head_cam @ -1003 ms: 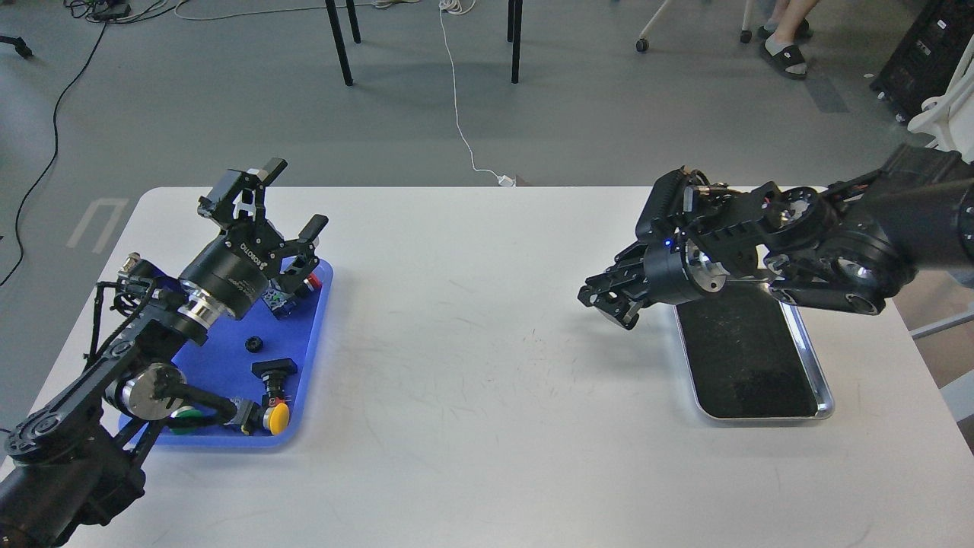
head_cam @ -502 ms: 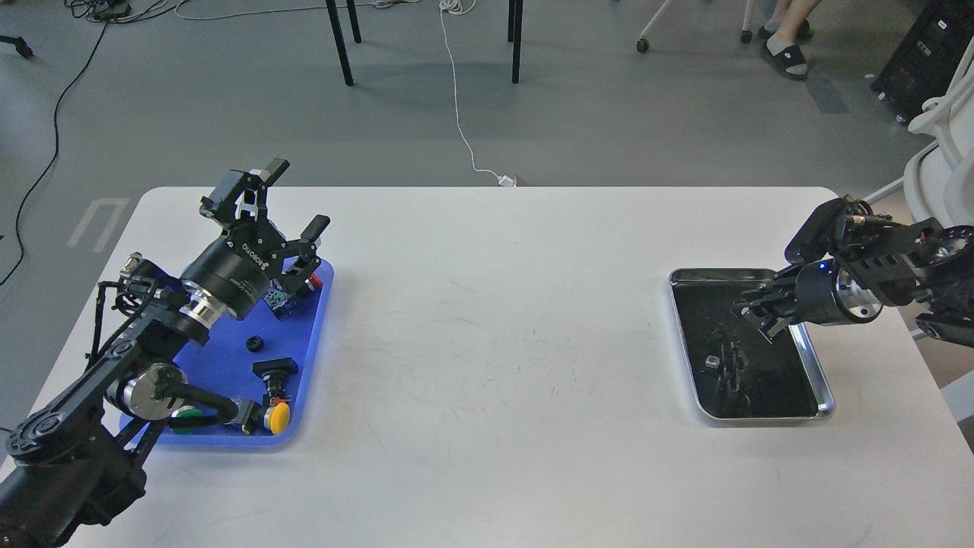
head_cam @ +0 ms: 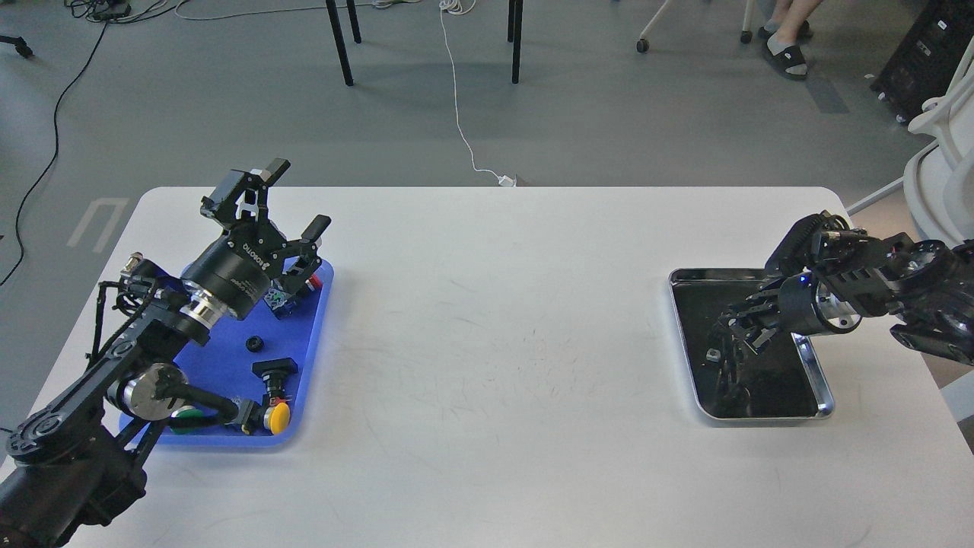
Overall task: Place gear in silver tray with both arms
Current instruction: 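Lower the gear into the silver tray and open the right gripper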
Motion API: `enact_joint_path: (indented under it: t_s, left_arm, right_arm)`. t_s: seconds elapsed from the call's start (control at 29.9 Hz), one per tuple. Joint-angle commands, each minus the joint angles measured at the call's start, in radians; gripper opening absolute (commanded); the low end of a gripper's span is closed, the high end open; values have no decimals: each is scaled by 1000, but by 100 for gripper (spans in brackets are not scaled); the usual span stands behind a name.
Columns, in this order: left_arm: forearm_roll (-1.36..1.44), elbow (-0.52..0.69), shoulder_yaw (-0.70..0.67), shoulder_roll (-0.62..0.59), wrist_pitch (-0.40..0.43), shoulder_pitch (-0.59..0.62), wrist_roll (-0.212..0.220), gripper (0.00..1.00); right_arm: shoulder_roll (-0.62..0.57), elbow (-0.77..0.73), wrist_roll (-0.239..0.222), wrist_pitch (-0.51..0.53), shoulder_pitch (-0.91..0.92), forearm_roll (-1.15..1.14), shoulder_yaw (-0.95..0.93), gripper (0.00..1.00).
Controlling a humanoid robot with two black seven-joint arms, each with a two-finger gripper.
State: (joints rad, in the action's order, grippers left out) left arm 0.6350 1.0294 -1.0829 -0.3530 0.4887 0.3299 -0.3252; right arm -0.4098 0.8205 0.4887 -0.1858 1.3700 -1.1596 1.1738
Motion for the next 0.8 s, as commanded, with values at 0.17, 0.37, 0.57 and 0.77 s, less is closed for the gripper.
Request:
enact_joint_path:
  t_s: [0.17,0.37,0.57,0.77]
  left_arm:
    - [-1,0,0,-1,0,0,0,98]
    - [-1,0,-2,-3,0,0,-2,98]
    - [-1,0,-2,-6,0,0,-2,98]
    - [-1,0,-2,-6,0,0,-3,98]
  right_arm:
    - [-9,8,0,0,-3,0,3,28]
    - [-10,11,0,0,-3,1,-2,55]
    - [-32,23,0,-12,15,18,-9,84]
    - [-153,104,0,-6,44,46,-280,96]
